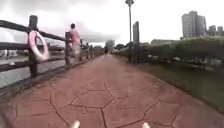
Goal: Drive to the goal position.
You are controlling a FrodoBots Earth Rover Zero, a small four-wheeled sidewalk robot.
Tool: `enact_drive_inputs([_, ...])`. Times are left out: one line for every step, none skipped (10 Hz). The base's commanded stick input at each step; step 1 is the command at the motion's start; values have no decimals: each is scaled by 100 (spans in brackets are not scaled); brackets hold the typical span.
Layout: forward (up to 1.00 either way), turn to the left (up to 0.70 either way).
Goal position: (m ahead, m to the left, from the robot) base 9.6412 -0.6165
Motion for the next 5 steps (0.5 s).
enact_drive_inputs([70, 0])
enact_drive_inputs([70, 0])
enact_drive_inputs([70, 0])
enact_drive_inputs([70, 0])
enact_drive_inputs([70, 0])
